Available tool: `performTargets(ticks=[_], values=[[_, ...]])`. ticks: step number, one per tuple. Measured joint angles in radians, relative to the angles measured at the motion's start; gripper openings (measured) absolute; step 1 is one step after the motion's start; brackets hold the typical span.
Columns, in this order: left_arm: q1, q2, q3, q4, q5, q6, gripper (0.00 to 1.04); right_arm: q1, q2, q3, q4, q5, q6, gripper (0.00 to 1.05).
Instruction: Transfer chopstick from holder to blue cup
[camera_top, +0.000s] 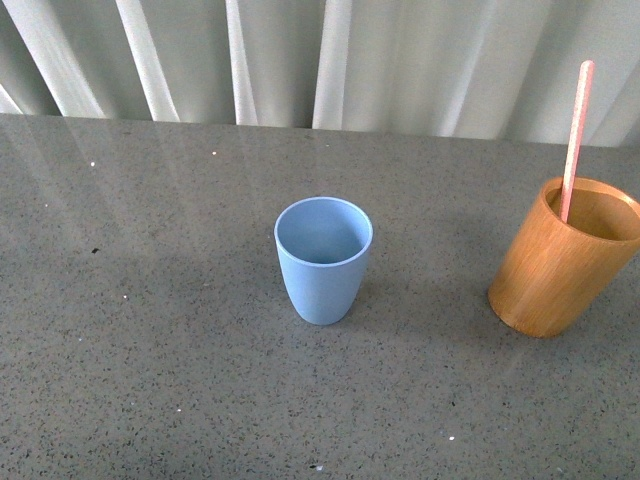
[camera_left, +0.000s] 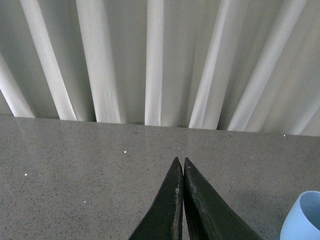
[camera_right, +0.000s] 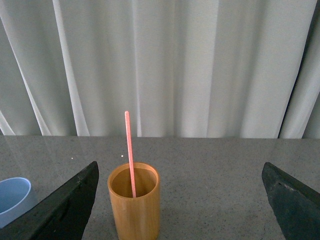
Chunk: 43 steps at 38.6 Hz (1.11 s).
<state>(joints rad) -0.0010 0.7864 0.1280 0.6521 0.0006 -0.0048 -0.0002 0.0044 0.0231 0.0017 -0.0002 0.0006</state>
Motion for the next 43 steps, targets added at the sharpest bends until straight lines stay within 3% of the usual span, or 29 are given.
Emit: performTargets(ticks=[21,43], values=[[0.000,-0.273,-0.109,-0.143,-0.002,0.000,0.04,0.000,0.000,0.000,0.000,0.000,0.000,0.95],[0.000,-0.544,-0.109,-0.405,-0.001,0.000,0.04,0.000,0.000,0.000,0.000,0.000,0.000,0.95]])
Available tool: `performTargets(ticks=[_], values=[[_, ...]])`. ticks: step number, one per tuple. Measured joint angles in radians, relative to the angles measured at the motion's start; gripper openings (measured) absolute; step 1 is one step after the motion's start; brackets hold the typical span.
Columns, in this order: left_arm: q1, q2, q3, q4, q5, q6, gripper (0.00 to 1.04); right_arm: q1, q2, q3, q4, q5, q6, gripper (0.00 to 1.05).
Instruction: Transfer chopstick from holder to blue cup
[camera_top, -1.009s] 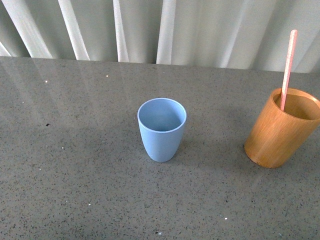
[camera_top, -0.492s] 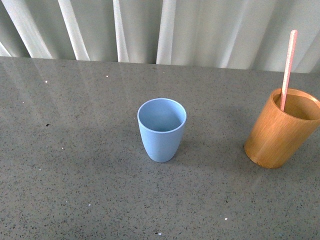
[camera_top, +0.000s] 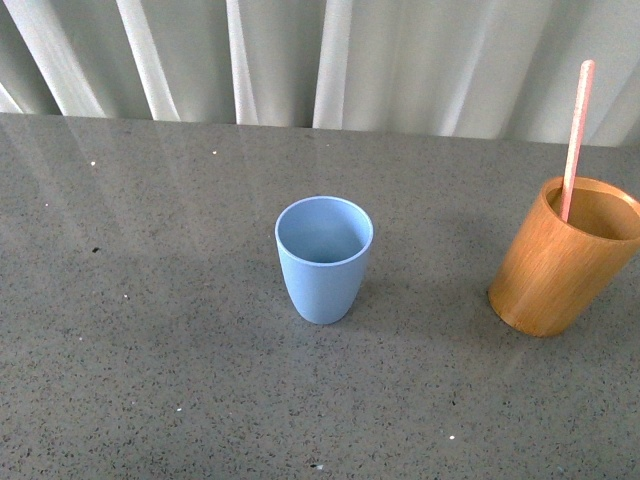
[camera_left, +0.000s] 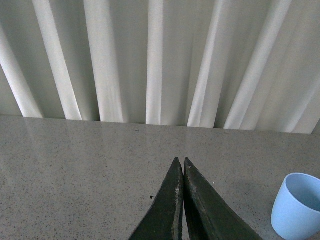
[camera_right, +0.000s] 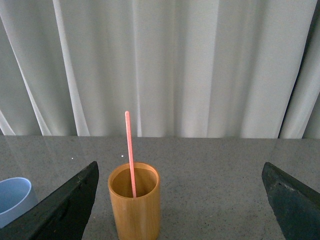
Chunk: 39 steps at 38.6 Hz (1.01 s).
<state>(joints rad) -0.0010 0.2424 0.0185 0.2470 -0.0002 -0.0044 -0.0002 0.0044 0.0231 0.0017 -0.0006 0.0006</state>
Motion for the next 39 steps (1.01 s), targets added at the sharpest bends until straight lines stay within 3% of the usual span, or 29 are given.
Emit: performTargets(ticks=[10,14,24,29,37,39], values=[[0.000,-0.085,0.000,-0.086,0.000,0.000,0.04,0.000,0.000,0.000,0.000,0.000,0.000,0.95],[0.000,-0.222,0.000,-0.240,0.000,0.000,0.04,0.000,0.000,0.000,0.000,0.001,0.000,0.95],[0.000,-0.238,0.000,-0.246,0.000,-0.001,0.04,0.000,0.000,0.000,0.000,0.000,0.000,0.95],[0.000,-0.239,0.000,-0.246,0.000,0.000,0.20,0.000,0.000,0.000,0.000,0.000,0.000,0.95],[0.000,-0.239,0.000,-0.246,0.000,0.000,0.65,0.000,0.000,0.000,0.000,0.000,0.000,0.95],[0.000,-0.239,0.000,-0.246,0.000,0.000,0.72,0.000,0.000,0.000,0.000,0.000,0.000,0.95]])
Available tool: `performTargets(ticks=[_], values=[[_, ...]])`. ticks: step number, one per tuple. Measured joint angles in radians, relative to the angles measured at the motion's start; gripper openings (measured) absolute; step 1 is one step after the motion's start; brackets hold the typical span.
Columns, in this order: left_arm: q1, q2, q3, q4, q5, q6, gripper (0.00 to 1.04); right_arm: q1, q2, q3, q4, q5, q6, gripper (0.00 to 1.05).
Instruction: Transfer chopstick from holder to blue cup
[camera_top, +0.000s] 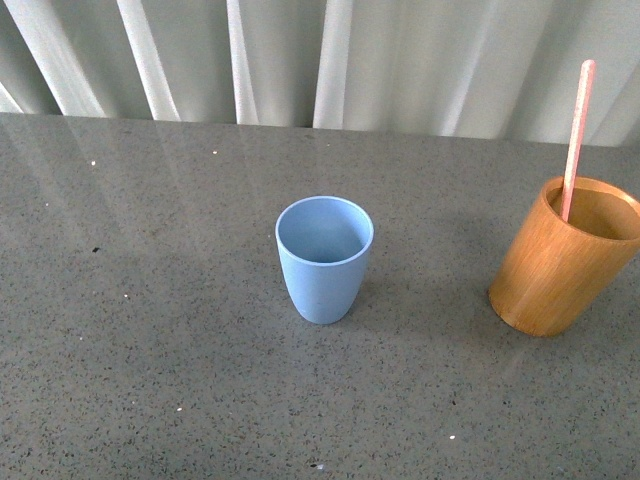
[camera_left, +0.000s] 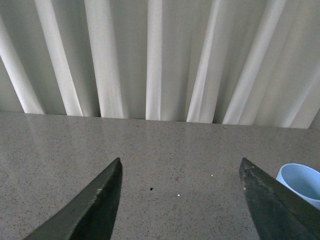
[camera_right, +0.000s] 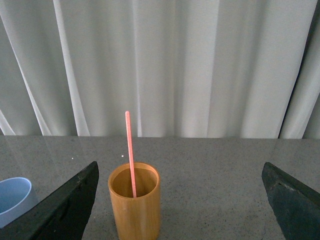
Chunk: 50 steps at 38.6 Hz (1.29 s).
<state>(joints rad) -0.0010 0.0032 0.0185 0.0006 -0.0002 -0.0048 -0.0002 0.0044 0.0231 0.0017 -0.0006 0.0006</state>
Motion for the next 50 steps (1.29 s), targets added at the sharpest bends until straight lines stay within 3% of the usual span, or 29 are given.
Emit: performTargets(ticks=[6,19,21,23,28,38,50], values=[[0.000,0.000,0.000,0.000,0.000,0.000,0.99,0.000,0.000,0.000,0.000,0.000,0.000,0.95],[0.000,0.000,0.000,0.000,0.000,0.000,0.98,0.000,0.000,0.000,0.000,0.000,0.000,0.95],[0.000,0.000,0.000,0.000,0.000,0.000,0.98,-0.007,0.064,0.046,-0.122,0.017,-0.040,0.95],[0.000,0.000,0.000,0.000,0.000,0.000,0.98,-0.051,0.208,0.095,-0.195,-0.039,-0.068,0.95],[0.000,0.000,0.000,0.000,0.000,0.000,0.98,-0.129,0.566,0.141,0.080,-0.169,-0.107,0.95],[0.000,0.000,0.000,0.000,0.000,0.000,0.98,-0.061,1.141,0.240,0.552,-0.229,-0.103,0.95],[0.000,0.000,0.000,0.000,0.000,0.000,0.98,0.016,1.421,0.339,0.736,-0.217,-0.060,0.95]])
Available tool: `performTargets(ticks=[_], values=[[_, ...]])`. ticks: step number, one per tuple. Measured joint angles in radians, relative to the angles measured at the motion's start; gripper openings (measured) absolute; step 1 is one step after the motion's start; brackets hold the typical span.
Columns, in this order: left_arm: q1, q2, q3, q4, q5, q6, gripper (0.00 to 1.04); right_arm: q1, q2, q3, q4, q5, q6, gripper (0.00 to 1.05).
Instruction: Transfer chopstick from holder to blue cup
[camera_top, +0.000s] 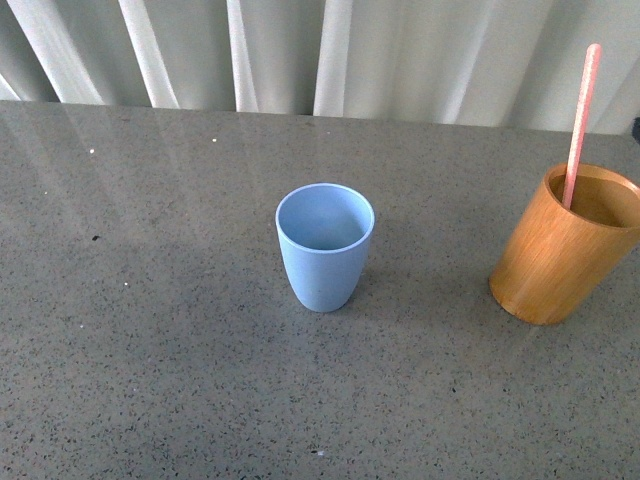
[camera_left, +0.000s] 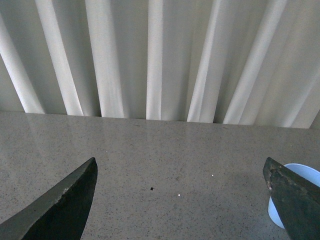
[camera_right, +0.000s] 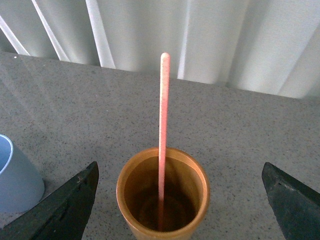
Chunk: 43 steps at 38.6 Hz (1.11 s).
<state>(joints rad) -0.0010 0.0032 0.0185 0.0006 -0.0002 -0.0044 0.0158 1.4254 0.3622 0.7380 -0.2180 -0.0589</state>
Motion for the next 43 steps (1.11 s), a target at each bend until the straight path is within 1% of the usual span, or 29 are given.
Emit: performTargets(ticks=[10,20,35,43], values=[[0.000,0.000,0.000,0.000,0.000,0.000,0.98,0.047,0.131,0.092,0.051,0.037,0.004,0.95],[0.000,0.000,0.000,0.000,0.000,0.000,0.98,0.047,0.222,0.147,0.081,0.066,0.008,0.95],[0.000,0.000,0.000,0.000,0.000,0.000,0.98,0.039,0.345,0.238,0.109,0.078,0.008,0.95],[0.000,0.000,0.000,0.000,0.000,0.000,0.98,0.050,0.419,0.298,0.122,0.085,0.010,0.95]])
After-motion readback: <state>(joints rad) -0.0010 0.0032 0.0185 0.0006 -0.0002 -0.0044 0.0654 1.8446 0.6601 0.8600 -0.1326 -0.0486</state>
